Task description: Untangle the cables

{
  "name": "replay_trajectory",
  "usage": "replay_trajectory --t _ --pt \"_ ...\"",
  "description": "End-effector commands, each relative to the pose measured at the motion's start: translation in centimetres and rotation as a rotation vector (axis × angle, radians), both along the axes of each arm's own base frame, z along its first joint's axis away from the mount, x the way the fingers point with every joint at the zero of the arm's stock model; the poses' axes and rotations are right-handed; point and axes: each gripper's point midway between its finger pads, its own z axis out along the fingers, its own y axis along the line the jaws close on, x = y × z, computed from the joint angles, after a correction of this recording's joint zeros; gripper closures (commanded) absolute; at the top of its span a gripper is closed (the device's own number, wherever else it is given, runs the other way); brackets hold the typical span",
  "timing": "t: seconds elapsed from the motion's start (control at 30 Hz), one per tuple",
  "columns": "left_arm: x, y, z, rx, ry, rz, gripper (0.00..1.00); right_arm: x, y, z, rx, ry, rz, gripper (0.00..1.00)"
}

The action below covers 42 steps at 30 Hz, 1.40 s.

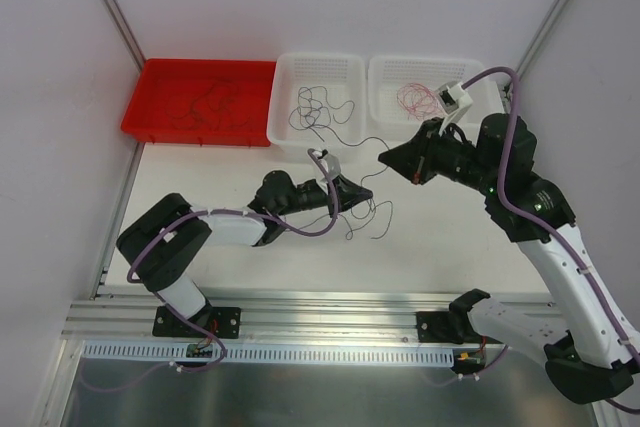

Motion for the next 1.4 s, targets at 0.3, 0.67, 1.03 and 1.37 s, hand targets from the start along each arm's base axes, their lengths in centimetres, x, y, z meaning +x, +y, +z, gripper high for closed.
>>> replay_trajectory --t 0.3,0.67,1.03,1.37 --pt "1.1 12.4 -9.2 0.242 0.450 0.580 1.00 2.2 -8.8 2.5 -0.222 -0.188 -0.402 0.99" --pt "1.8 26.6 -12.2 0.190 0.733 1.066 1.00 2.6 -12.8 3.9 -0.261 -0.233 -0.574 0.99" --pt "-0.9 22.8 -12.6 0.399 0.870 0.792 0.75 8.5 -7.8 3.3 -0.212 -0.223 -0.482 0.99" --pt "-2.5 24.3 -6.9 0.545 0.805 0.770 0.05 17.3 -2.3 3.7 -0.128 -0.277 -0.436 0.99"
